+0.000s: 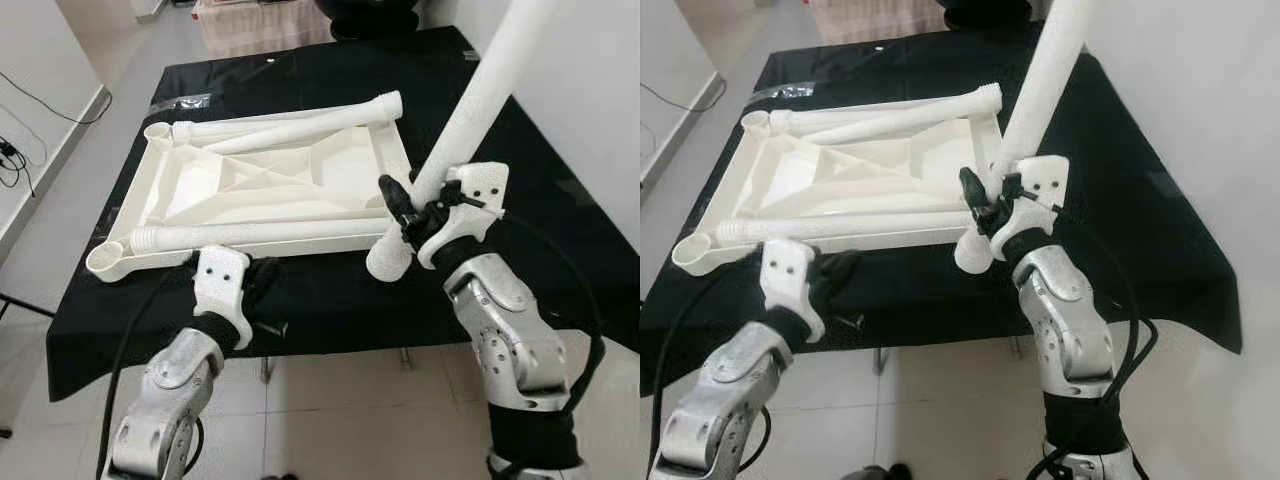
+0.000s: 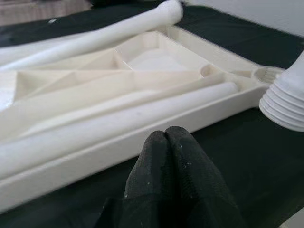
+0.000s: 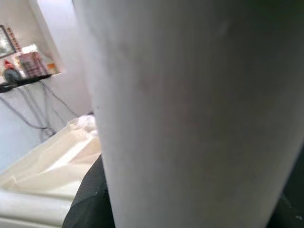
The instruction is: Building children table
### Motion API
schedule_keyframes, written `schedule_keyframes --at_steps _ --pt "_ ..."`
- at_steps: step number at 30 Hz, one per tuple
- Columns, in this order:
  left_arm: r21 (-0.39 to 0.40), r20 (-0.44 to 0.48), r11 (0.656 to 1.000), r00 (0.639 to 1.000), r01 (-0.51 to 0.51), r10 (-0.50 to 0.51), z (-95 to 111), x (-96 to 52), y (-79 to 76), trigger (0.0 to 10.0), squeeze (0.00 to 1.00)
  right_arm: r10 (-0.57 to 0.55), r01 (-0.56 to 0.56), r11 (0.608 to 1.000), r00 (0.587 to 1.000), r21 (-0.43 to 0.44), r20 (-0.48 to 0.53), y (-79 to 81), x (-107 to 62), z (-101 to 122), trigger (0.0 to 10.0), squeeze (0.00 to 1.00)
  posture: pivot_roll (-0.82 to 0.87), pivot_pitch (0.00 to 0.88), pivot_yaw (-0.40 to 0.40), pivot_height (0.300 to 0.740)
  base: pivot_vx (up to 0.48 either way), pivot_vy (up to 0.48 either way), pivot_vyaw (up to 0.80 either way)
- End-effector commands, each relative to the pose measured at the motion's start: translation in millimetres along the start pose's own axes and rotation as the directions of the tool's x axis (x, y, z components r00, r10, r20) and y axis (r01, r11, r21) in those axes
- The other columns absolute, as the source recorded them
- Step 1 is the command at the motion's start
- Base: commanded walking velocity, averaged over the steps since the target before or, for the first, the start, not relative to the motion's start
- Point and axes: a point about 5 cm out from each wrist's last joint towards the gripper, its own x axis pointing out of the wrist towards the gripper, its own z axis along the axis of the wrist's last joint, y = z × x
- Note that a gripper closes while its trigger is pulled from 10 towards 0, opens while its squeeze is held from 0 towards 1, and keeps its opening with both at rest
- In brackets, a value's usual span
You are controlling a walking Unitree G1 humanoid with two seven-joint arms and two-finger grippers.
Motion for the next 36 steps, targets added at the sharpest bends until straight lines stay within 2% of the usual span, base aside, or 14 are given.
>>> schedule_keyframes --at_steps 1,3,6,7,10,11,12,14,18,20,27,30,34,36 --pt "-0.003 -0.027 1.0 1.0 -0.007 0.007 -4.5 -0.5 3.4 10.0 0.0 0.04 -0.04 0.999 0.998 -0.008 0.054 7.2 3.1 11.8 10.0 0.0 0.0 0.129 0.049 0.74 0.386 0.0 0.0" --pt "-0.009 -0.013 1.0 1.0 -0.004 0.004 -1.6 3.0 1.4 10.0 0.0 0.096 -0.098 0.995 0.993 0.023 0.062 14.8 6.3 16.2 10.0 0.0 0.0 0.122 0.046 0.74 0.364 0.0 -0.4" --pt "-0.008 -0.011 1.0 1.0 -0.002 0.002 -1.1 3.8 0.3 10.0 0.0 0.106 -0.107 0.994 0.992 0.01 0.07 16.9 6.7 18.0 10.0 0.0 0.0 0.122 0.044 0.74 0.351 0.0 -0.53" --pt "-0.008 -0.01 1.0 1.0 -0.002 0.002 -1.1 3.8 -0.3 10.0 0.0 0.123 -0.126 0.992 0.986 0.02 0.114 18.3 6.0 22.8 10.0 0.0 0.0 0.122 0.043 0.74 0.345 0.0 0.0" --pt "-0.009 -0.01 1.0 1.0 -0.002 0.002 -1.0 3.9 -0.6 10.0 0.0 0.136 -0.141 0.99 0.98 0.029 0.145 19.1 5.3 26.3 10.0 0.0 0.0 0.122 0.043 0.74 0.345 0.0 0.0" --pt "-0.01 -0.01 1.0 1.0 -0.001 0.001 -1.4 3.6 -1.0 10.0 0.0 0.159 -0.16 0.987 0.978 -0.006 0.131 20.7 5.6 26.4 10.0 0.0 0.0 0.124 0.041 0.74 0.345 0.0 0.8" --pt "-0.013 -0.012 1.0 1.0 -0.001 0.0 -1.8 3.2 -1.7 10.0 0.0 0.166 -0.168 0.986 0.977 0.005 0.136 21.0 5.5 26.9 10.0 0.0 0.0 0.125 0.039 0.74 0.345 0.0 0.8" --pt "-0.013 -0.018 1.0 1.0 0.002 -0.002 -3.2 2.3 -2.6 10.0 0.0 0.149 -0.147 0.989 0.987 -0.023 0.061 20.0 8.6 21.1 10.0 0.0 0.0 0.126 0.039 0.74 0.315 0.0 0.0" --pt "-0.002 -0.027 1.0 1.0 0.017 -0.017 -5.0 1.8 -4.8 10.0 0.0 0.142 -0.141 0.99 0.989 -0.024 0.051 18.9 9.4 20.2 10.0 0.0 -0.01 0.129 0.038 0.74 0.0 0.0 0.0" --pt "0.018 -0.064 0.998 0.996 0.059 -0.057 -11.7 -1.1 -10.4 10.0 0.0 0.155 -0.154 0.988 0.986 -0.021 0.054 17.5 8.9 21.2 10.0 0.0 -0.01 0.131 0.039 0.74 0.0 0.0 0.0" --pt "-0.008 -0.128 0.99 0.982 0.142 -0.142 -27.8 -14.8 -22.9 10.0 0.0 0.24 -0.239 0.97 0.97 -0.049 0.024 15.7 4.2 22.3 10.0 0.0 -0.01 0.14 0.041 0.74 0.0 -0.48 0.0" --pt "-0.005 -0.208 0.972 0.95 0.235 -0.231 -38.8 -28.7 -33.2 10.0 0.0 0.343 -0.344 0.934 0.939 -0.098 -0.034 15.9 -1.1 20.1 10.0 0.0 -0.01 0.155 0.042 0.74 0.0 0.0 0.0" --pt "-0.003 -0.217 0.972 0.949 0.233 -0.228 -40.4 -31.6 -33.0 10.0 0.0 0.375 -0.379 0.918 0.925 -0.112 -0.057 17.7 -2.2 18.1 10.0 0.0 -0.01 0.157 0.042 0.74 0.0 0.0 0.0" --pt "0.009 -0.217 0.976 0.953 0.219 -0.212 -39.9 -33.5 -32.3 10.0 0.0 0.428 -0.435 0.894 0.9 -0.103 -0.085 22.5 -3.2 14.8 10.0 0.0 0.0 0.167 0.041 0.74 0.0 0.0 0.0"
